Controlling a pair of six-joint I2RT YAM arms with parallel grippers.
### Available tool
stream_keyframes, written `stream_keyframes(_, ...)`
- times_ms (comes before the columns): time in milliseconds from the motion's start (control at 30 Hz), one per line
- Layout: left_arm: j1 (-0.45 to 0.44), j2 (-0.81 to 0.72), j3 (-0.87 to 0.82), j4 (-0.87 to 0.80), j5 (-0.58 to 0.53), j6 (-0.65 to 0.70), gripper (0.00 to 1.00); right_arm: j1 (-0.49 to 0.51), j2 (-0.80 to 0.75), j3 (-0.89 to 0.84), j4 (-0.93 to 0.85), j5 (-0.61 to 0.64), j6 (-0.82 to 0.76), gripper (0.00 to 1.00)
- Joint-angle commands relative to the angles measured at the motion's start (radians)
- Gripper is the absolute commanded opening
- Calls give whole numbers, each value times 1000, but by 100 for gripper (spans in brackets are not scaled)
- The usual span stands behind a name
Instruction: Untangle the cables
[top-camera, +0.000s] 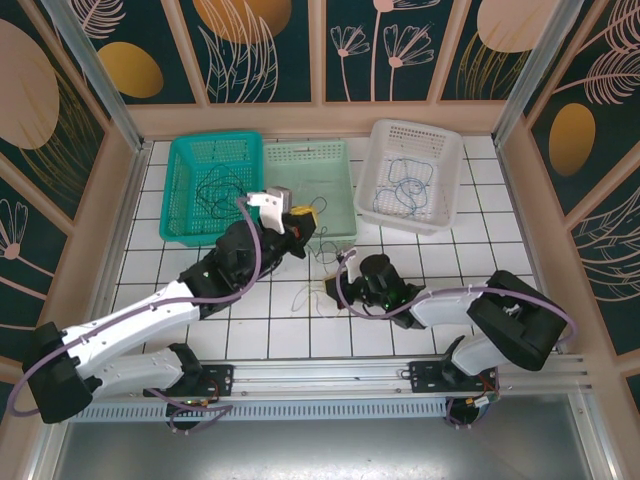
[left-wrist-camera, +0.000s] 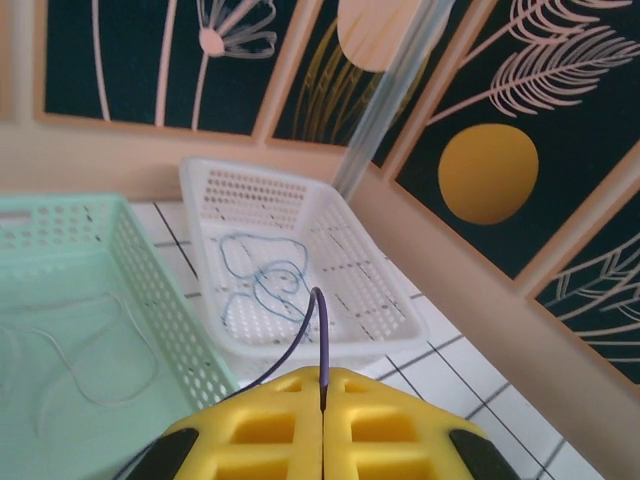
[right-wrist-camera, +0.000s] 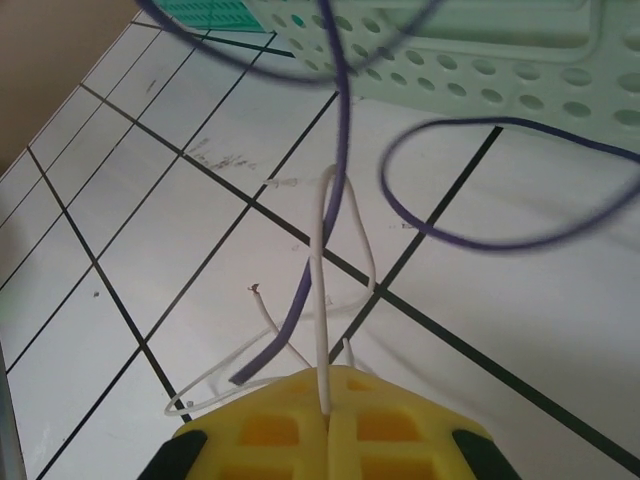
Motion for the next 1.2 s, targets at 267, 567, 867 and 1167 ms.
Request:
stream_keyframes(267,11,-77,238,-112,-325,338,8,2,-102,-72,-53,78,13,0)
stream_keyframes(567,213,-79,203,-125,-341,374,8,-1,-139,-69,-66,77,19,0)
stream_keyframes(867,494,-8,212,-152,-125,255,10,0,-157,-70,-73,74,27,0)
stream_keyframes(1167,716,185,148,-96,43,139,11,1,-204,-75,-96,86,32,0)
